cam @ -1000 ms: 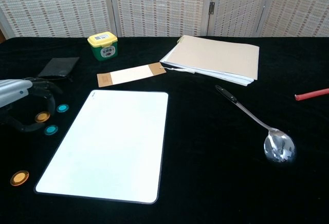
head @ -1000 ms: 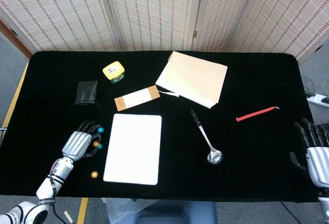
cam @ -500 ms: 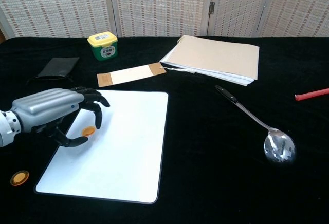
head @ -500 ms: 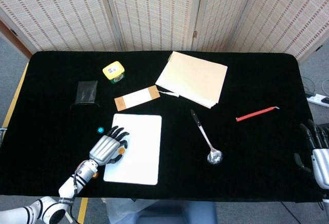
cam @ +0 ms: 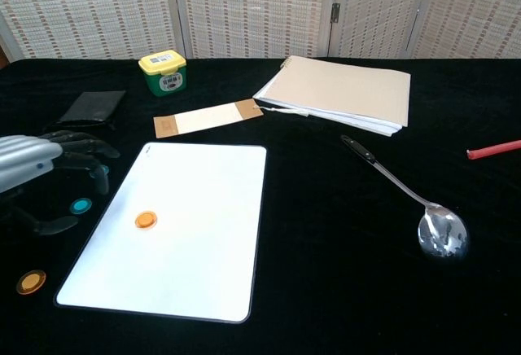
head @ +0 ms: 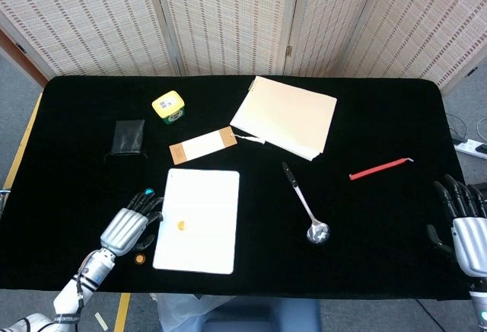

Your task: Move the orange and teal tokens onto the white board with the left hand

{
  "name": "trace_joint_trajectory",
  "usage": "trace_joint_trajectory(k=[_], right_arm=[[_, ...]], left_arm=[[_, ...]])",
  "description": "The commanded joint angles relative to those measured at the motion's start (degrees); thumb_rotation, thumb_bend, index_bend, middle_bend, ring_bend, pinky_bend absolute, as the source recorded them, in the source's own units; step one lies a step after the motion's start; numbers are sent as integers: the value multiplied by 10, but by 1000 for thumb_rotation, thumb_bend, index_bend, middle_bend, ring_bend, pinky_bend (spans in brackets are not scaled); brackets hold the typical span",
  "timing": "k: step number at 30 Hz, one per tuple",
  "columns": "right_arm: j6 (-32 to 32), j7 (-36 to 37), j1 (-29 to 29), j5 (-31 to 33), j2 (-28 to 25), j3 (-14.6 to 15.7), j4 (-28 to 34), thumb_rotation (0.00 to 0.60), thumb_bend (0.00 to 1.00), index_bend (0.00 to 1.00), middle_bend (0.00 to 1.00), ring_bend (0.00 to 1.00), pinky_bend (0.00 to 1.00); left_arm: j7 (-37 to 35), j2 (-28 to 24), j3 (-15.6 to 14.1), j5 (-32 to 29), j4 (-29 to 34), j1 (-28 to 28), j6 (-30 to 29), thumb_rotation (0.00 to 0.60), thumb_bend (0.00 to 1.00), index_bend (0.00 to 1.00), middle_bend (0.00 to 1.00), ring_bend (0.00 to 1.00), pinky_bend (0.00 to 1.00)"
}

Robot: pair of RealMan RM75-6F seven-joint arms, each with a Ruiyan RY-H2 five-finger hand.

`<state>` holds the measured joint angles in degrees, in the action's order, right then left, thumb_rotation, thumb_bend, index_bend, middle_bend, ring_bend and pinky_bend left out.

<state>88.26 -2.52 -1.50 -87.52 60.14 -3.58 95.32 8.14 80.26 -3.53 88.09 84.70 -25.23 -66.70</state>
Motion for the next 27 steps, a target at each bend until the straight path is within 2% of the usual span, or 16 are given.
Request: trace_joint_trajectory(k=[1,9,16,27], right_arm=[[-5,-2,-4,-3,1,0,1,600,428,0,0,0,0],[-11,-10,-11,-4,1,-2,5,600,428,0,0,0,0],[-17,-6,-14,-6,1,0,3,600,428,0,0,0,0],[-12,5,-9,-6,0,4,-4,600,428,0,0,0,0]], left_arm=[[-13,-17,-19,10,-4,22,-19,600,401,416,144,22,0],[-28,-36,-50,31,-13,60,-51,600,400,425,144,22,0],[-39,-25,-66,49,-15,76,-53,600,400,424,144,22,0],[-22,9,-60,53,-25,69,-22,600,399,403,144,18,0]])
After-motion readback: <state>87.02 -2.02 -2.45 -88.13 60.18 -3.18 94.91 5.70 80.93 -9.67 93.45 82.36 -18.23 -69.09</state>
